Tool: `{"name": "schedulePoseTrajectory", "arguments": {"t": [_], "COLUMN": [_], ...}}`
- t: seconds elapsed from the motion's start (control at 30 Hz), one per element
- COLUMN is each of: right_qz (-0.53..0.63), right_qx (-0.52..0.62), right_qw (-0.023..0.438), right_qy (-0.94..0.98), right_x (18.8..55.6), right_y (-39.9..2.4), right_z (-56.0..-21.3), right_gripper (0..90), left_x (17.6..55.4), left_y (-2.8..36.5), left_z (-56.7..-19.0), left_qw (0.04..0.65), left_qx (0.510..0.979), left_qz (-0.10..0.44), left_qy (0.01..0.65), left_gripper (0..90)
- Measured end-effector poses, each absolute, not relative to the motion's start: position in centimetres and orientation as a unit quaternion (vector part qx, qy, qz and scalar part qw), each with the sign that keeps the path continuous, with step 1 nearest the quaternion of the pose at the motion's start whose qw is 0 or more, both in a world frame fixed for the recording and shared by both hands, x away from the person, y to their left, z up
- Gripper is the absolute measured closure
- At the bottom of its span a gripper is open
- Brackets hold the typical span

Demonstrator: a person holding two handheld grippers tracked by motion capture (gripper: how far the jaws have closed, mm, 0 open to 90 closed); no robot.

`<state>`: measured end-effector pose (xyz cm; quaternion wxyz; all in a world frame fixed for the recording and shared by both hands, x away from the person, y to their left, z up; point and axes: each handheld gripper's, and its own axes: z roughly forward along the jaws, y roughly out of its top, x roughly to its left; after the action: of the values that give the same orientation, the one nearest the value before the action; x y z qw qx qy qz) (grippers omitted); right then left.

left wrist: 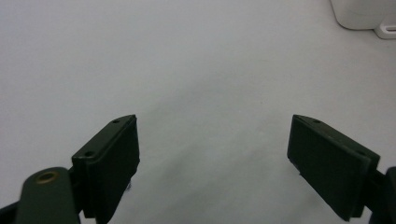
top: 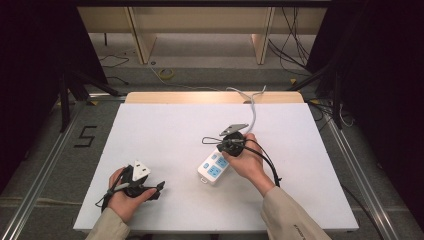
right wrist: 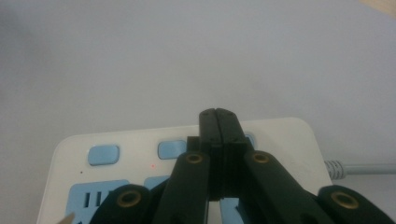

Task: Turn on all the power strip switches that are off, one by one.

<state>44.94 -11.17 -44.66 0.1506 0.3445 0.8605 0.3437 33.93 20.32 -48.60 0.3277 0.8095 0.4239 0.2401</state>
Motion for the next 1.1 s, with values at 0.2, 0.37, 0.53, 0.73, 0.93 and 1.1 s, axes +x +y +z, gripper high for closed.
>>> {"name": "schedulePoseTrajectory", "arguments": {"t": [0.2,0.37,0.53,0.73,0.93,1.1], "right_qz": [0.346,0.346,0.346,0.346,0.349,0.348], "right_qx": [0.340,0.338,0.337,0.331,0.323,0.321], "right_qw": [0.150,0.147,0.147,0.146,0.145,0.142], "right_qy": [0.862,0.863,0.863,0.866,0.868,0.869], "right_x": [44.6,44.3,44.1,43.7,43.3,43.0], "right_y": [-11.1,-11.1,-11.1,-10.9,-10.5,-10.2], "right_z": [-44.6,-44.7,-44.7,-44.7,-44.6,-44.6], "right_gripper": [90.0,90.0,90.0,90.0,90.0,90.0], "left_x": [33.9,33.9,33.9,33.9,33.9,33.9], "left_y": [20.3,20.3,20.3,20.3,20.3,20.3], "left_z": [-48.6,-48.6,-48.6,-48.6,-48.6,-48.6], "left_qw": [0.328,0.326,0.327,0.327,0.326,0.326], "left_qx": [0.809,0.811,0.810,0.810,0.810,0.810], "left_qz": [0.240,0.240,0.240,0.240,0.240,0.240], "left_qy": [0.424,0.423,0.424,0.424,0.423,0.423], "left_gripper": [16.7,16.7,16.7,16.7,16.7,16.7]}}
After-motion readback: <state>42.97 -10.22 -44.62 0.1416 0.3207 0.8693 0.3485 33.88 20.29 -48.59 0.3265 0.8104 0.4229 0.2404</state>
